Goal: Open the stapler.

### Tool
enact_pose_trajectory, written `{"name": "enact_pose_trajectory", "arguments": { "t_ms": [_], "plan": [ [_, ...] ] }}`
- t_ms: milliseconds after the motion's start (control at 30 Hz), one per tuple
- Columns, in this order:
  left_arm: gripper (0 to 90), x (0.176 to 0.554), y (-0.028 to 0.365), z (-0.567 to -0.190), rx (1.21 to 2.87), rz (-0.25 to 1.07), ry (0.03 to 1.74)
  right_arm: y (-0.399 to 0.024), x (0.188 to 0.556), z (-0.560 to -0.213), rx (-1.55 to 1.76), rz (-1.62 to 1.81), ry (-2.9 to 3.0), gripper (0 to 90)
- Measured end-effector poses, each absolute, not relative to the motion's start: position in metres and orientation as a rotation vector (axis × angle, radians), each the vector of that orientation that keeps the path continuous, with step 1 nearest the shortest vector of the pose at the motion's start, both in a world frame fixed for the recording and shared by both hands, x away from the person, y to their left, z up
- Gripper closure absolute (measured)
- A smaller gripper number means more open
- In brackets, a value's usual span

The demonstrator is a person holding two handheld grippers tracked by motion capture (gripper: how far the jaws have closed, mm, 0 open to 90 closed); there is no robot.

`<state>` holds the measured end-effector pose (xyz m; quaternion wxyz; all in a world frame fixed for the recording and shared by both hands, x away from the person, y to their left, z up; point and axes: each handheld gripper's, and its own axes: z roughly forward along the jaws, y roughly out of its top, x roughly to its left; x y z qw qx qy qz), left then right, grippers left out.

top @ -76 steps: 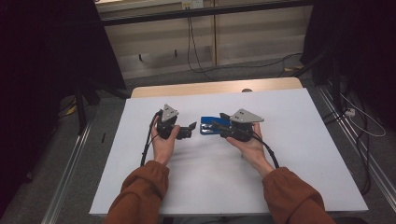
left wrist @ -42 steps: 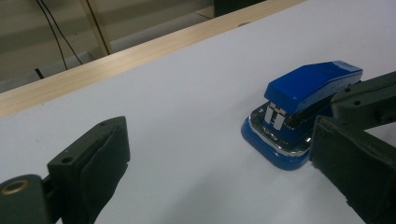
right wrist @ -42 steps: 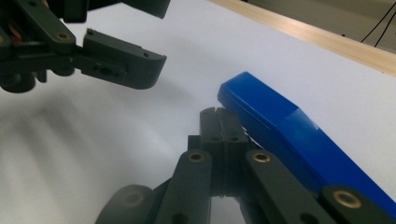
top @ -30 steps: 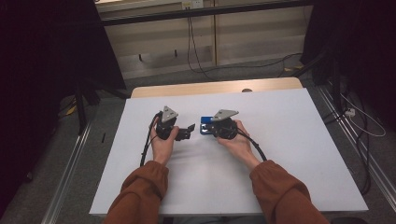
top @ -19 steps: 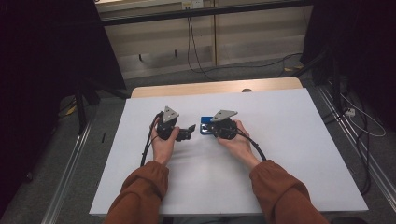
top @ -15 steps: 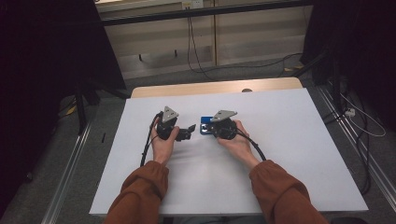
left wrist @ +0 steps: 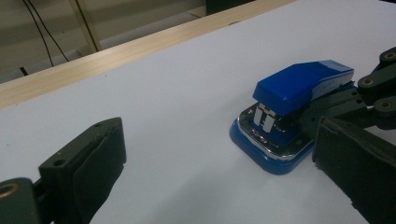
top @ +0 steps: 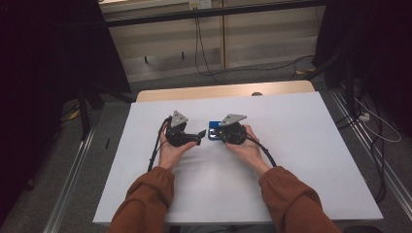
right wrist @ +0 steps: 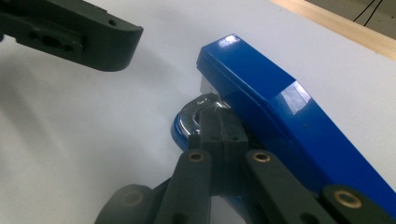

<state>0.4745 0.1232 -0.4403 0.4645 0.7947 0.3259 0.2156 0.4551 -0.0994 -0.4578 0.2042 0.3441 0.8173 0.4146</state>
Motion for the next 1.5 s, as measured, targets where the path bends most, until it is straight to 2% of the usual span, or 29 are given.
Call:
{"name": "enact_pose_trajectory", "arguments": {
  "t_ms": [100,133,167,300,333,500,533,767,967,1300,1500],
  "plan": [
    [10.8,0.473,0.123,-0.439,1.944,0.516,0.808,-0.099,0.455,-0.458,0.962,1.157,2.281,90.0],
    [20.3,0.473,0.123,-0.439,1.947,0.529,0.804,-0.099,0.455,-0.458,0.961,1.156,2.281,90.0],
    [20.3,0.472,0.124,-0.438,1.945,0.531,0.801,-0.099,0.455,-0.458,0.961,1.156,2.281,90.0],
    [37.0,0.471,0.122,-0.438,1.948,0.524,0.791,-0.099,0.455,-0.458,0.960,1.155,2.281,90.0],
    [37.0,0.471,0.122,-0.438,1.940,0.502,0.794,-0.099,0.455,-0.458,0.960,1.155,2.281,90.0],
    [60.6,0.472,0.121,-0.439,1.931,0.442,0.795,-0.099,0.455,-0.457,0.961,1.153,2.283,90.0],
    [60.6,0.472,0.121,-0.439,1.930,0.437,0.796,-0.099,0.455,-0.457,0.961,1.153,2.283,90.0],
    [88.9,0.472,0.119,-0.440,1.939,0.418,0.767,-0.099,0.455,-0.457,0.961,1.153,2.283,90.0],
    [90.0,0.472,0.113,-0.440,1.971,0.444,0.745,-0.099,0.456,-0.457,0.957,1.149,2.286,90.0],
    [90.0,0.481,0.101,-0.451,2.017,0.431,0.817,-0.098,0.456,-0.456,0.958,1.142,2.294,90.0],
    [90.0,0.481,0.092,-0.451,2.064,0.488,0.785,-0.099,0.457,-0.457,0.966,1.150,2.288,90.0]
  ]
}}
